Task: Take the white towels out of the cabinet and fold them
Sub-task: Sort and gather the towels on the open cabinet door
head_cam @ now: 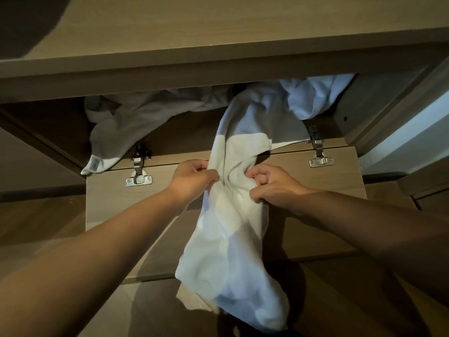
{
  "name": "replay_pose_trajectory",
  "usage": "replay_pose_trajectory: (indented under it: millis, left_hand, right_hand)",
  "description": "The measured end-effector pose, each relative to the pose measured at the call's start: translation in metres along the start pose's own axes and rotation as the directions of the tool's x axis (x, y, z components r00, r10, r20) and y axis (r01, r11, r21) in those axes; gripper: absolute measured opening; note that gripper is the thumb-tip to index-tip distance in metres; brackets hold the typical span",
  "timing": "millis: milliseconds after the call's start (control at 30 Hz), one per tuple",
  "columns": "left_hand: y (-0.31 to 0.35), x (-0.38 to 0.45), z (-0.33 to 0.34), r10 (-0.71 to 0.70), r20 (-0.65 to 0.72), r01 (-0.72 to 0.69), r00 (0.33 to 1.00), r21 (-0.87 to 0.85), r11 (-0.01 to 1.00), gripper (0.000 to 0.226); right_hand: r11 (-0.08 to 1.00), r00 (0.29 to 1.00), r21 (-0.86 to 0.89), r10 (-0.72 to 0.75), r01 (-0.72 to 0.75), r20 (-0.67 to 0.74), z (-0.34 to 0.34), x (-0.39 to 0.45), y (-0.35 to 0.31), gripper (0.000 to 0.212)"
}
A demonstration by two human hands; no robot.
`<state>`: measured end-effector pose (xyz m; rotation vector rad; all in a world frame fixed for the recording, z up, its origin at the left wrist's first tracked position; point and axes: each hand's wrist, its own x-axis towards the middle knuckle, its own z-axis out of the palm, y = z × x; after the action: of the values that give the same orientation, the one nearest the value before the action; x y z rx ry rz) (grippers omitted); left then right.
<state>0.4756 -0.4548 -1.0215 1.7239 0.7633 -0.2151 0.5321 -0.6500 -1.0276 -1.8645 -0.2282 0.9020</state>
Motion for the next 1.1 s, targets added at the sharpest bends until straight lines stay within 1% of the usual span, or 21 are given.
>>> replay_pose_trajectory:
  millis: [67,133,167,233,333,400,433,500,533,567,633,667,700,733,800,833,900,933,1000,1033,1100]
  left_hand:
    - [0.000,0.000,-0.010,-0.021,-0.150,0.013,0.988,-0.054,0.998,0.020]
    - [-0.001,0.002,-0.026,-0.063,-0.314,0.026,0.947,-0.122,0.992,0.026]
    - [0.000,0.002,-0.032,-0.079,-0.359,0.028,0.930,-0.147,0.989,0.026]
    - [0.005,0.002,-0.034,-0.085,-0.371,0.020,0.925,-0.174,0.985,0.026]
    - [0.012,0.004,-0.025,-0.079,-0.350,0.027,0.934,-0.153,0.988,0.024]
    - [0.013,0.002,-0.023,-0.014,-0.335,-0.007,0.942,-0.060,0.998,0.007]
    - [0.010,0.001,-0.024,0.056,-0.298,-0.061,0.953,-0.009,0.998,0.025]
    - [0.006,-0.001,-0.030,0.200,-0.154,-0.187,0.968,0.091,0.978,0.094]
    - [0.004,-0.001,-0.031,0.265,-0.061,-0.253,0.962,0.156,0.955,0.117]
    - [0.003,0.000,-0.031,0.325,0.052,-0.327,0.944,0.268,0.906,0.124]
    - [0.001,0.002,-0.030,0.313,0.229,-0.387,0.922,0.576,0.720,0.107]
    - [0.001,0.002,-0.029,0.267,0.264,-0.375,0.927,0.683,0.627,0.095]
    - [0.000,0.002,-0.028,0.247,0.270,-0.366,0.930,0.727,0.581,0.078]
    - [-0.002,0.003,-0.028,0.270,0.263,-0.374,0.926,0.730,0.572,0.060]
    - [0.000,-0.001,-0.033,0.385,0.236,-0.432,0.892,0.695,0.575,0.035]
    - [0.002,-0.002,-0.038,0.462,0.219,-0.476,0.859,0.671,0.568,0.030]
    - [0.013,-0.008,-0.047,0.569,0.205,-0.568,0.797,0.575,0.589,0.027]
    - [0.021,-0.013,-0.050,0.597,0.228,-0.622,0.769,0.483,0.616,0.028]
    - [0.040,-0.032,-0.050,0.647,0.235,-0.687,0.725,0.188,0.702,0.039]
    - [0.051,-0.042,-0.050,0.666,0.204,-0.689,0.718,0.073,0.721,0.047]
    - [0.069,-0.053,-0.050,0.699,0.165,-0.709,0.696,0.011,0.705,0.052]
  right_hand:
    - [1.000,0.990,0.025,0.002,0.002,-0.143,-0.008,0.000,0.001,0.040]
    - [0.999,0.955,0.037,0.015,-0.004,-0.297,-0.023,0.000,0.003,0.039]
    - [0.999,0.930,0.029,0.029,-0.020,-0.366,-0.031,0.000,0.003,0.037]
    - [0.999,0.886,0.021,0.038,-0.031,-0.462,-0.042,0.001,-0.001,0.034]
    - [1.000,0.830,-0.008,-0.028,0.029,-0.556,-0.045,0.004,-0.011,0.031]
    - [0.994,0.809,0.009,-0.085,0.111,-0.581,-0.043,0.001,-0.018,0.029]
    - [0.987,0.801,-0.001,-0.133,0.163,-0.584,-0.042,-0.002,-0.023,0.029]
    - [0.964,0.778,-0.070,-0.248,0.256,-0.577,-0.042,-0.009,-0.033,0.030]
    - [0.948,0.763,-0.107,-0.306,0.301,-0.570,-0.042,-0.012,-0.039,0.030]
    - [0.930,0.742,-0.137,-0.357,0.342,-0.568,-0.040,-0.015,-0.044,0.030]
    - [0.899,0.688,-0.179,-0.424,0.401,-0.590,-0.036,-0.017,-0.052,0.032]
    - [0.890,0.671,-0.194,-0.441,0.412,-0.597,-0.032,-0.018,-0.056,0.034]
    - [0.882,0.664,-0.217,-0.460,0.418,-0.590,-0.027,-0.019,-0.059,0.035]
    - [0.868,0.662,-0.261,-0.493,0.423,-0.565,-0.020,-0.022,-0.061,0.035]
    - [0.798,0.684,-0.388,-0.598,0.461,-0.418,-0.010,-0.030,-0.063,0.035]
    - [0.768,0.727,-0.442,-0.615,0.463,-0.306,-0.007,-0.034,-0.063,0.046]
    - [0.720,0.825,-0.547,-0.558,0.428,-0.090,-0.006,-0.039,-0.059,0.094]
    - [0.678,0.844,-0.607,-0.536,0.415,-0.022,-0.008,-0.039,-0.057,0.114]
    - [0.608,0.847,-0.684,-0.532,0.402,0.025,-0.013,-0.039,-0.054,0.134]
    - [0.612,0.844,-0.681,-0.536,0.402,0.017,-0.015,-0.039,-0.054,0.136]
    - [0.676,0.827,-0.588,-0.561,0.444,-0.021,-0.020,-0.039,-0.058,0.124]
